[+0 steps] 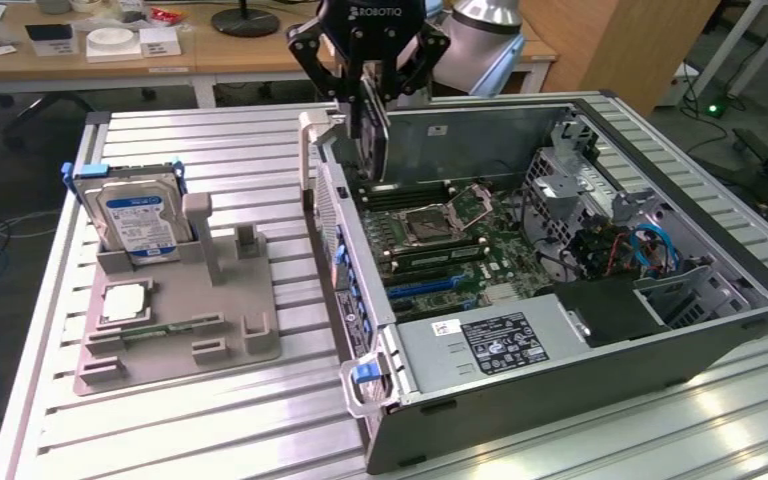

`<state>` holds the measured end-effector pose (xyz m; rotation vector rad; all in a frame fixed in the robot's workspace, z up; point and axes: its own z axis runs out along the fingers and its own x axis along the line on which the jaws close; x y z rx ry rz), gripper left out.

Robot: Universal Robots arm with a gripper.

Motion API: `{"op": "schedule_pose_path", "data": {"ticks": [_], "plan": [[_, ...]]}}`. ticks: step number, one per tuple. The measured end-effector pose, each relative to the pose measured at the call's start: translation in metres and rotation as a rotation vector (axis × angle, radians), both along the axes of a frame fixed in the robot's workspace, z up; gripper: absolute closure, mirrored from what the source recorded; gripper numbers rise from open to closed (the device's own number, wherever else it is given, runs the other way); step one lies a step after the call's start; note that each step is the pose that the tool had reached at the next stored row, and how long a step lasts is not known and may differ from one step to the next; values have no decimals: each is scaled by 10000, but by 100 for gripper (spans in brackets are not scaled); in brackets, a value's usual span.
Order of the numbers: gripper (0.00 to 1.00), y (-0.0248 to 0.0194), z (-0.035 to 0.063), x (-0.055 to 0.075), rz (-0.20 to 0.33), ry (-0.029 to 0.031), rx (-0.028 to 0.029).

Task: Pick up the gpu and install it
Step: 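Pick up the gpu and move the gpu toward the slot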

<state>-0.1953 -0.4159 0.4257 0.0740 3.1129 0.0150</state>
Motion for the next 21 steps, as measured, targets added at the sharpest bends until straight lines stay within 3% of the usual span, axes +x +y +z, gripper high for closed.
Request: {"op": "schedule_pose_path", "data": {"ticks": [21], "plan": [[72,0,-2,332,1,0,1]]}}
